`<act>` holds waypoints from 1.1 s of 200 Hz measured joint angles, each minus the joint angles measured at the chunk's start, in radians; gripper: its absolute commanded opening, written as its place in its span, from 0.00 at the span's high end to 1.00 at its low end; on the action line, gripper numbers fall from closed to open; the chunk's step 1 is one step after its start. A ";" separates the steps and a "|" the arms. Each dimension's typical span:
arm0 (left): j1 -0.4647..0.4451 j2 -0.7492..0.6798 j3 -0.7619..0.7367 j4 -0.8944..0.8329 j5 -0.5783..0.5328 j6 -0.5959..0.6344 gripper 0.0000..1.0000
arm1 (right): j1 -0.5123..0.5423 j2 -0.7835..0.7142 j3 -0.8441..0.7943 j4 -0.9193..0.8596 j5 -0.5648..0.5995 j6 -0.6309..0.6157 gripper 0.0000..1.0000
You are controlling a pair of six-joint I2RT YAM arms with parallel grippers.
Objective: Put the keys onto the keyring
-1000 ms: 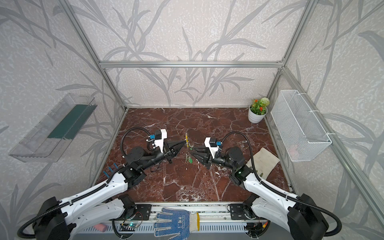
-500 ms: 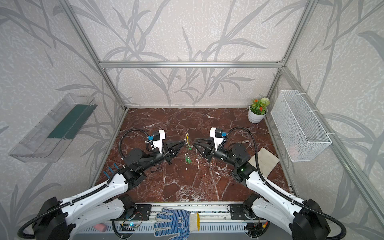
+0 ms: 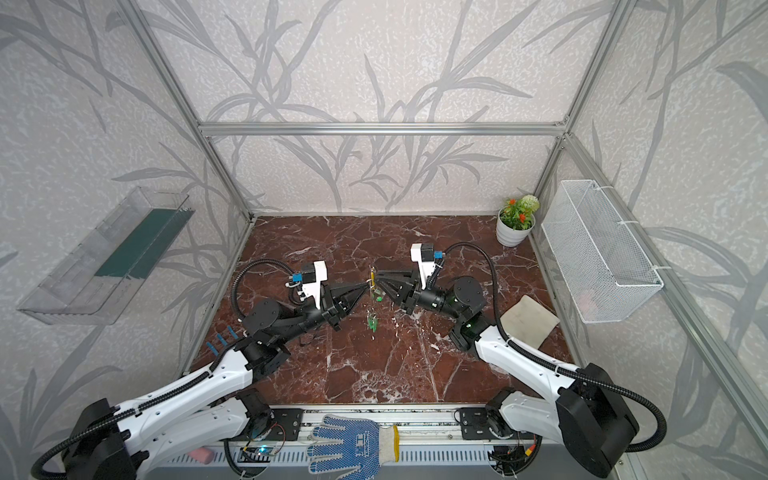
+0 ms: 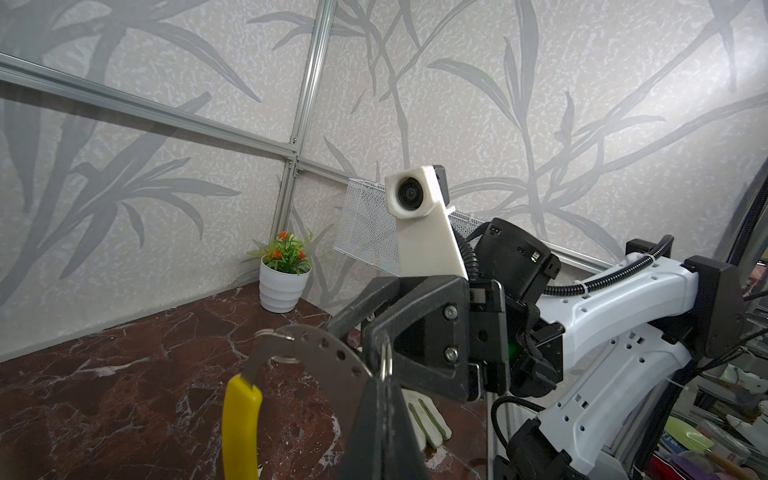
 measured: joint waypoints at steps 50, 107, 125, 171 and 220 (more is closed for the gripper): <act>0.000 0.000 0.000 0.000 -0.007 0.000 1.00 | -0.005 -0.016 -0.027 0.046 0.008 0.012 0.76; 0.000 0.000 0.000 0.000 -0.011 0.000 1.00 | -0.005 -0.013 -0.027 0.090 -0.045 0.027 0.76; -0.001 0.000 0.000 0.000 -0.011 0.000 1.00 | -0.005 -0.006 -0.027 0.091 -0.061 0.032 0.76; -0.001 0.003 0.000 0.000 -0.005 -0.001 1.00 | -0.005 0.003 -0.026 0.073 -0.066 0.030 0.81; -0.006 0.013 0.000 0.000 0.005 -0.001 1.00 | -0.005 0.008 -0.025 0.057 -0.084 0.030 0.92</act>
